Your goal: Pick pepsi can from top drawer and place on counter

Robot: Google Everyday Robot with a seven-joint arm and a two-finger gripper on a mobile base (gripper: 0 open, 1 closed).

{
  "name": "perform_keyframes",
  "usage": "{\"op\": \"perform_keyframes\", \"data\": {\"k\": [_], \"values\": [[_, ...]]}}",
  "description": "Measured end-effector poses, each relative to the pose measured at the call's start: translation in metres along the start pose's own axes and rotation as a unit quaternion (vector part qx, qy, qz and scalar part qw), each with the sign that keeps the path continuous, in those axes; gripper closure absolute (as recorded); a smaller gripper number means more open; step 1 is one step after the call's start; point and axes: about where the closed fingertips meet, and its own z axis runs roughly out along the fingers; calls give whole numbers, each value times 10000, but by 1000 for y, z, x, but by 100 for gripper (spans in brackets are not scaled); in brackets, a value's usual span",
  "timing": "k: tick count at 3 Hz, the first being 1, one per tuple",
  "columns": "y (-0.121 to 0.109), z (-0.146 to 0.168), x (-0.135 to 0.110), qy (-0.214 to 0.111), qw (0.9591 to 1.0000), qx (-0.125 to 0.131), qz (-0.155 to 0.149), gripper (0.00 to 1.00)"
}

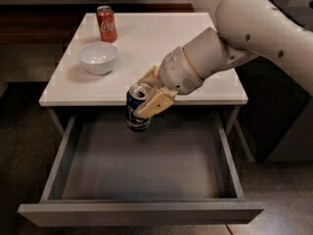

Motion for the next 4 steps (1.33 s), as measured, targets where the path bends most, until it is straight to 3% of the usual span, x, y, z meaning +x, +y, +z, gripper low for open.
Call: {"op": "perform_keyframes", "data": {"k": [2, 4], "values": [[-40, -32, -12, -2, 9990, 363, 257, 100], [-76, -49, -6, -6, 9975, 432, 554, 100]]}}
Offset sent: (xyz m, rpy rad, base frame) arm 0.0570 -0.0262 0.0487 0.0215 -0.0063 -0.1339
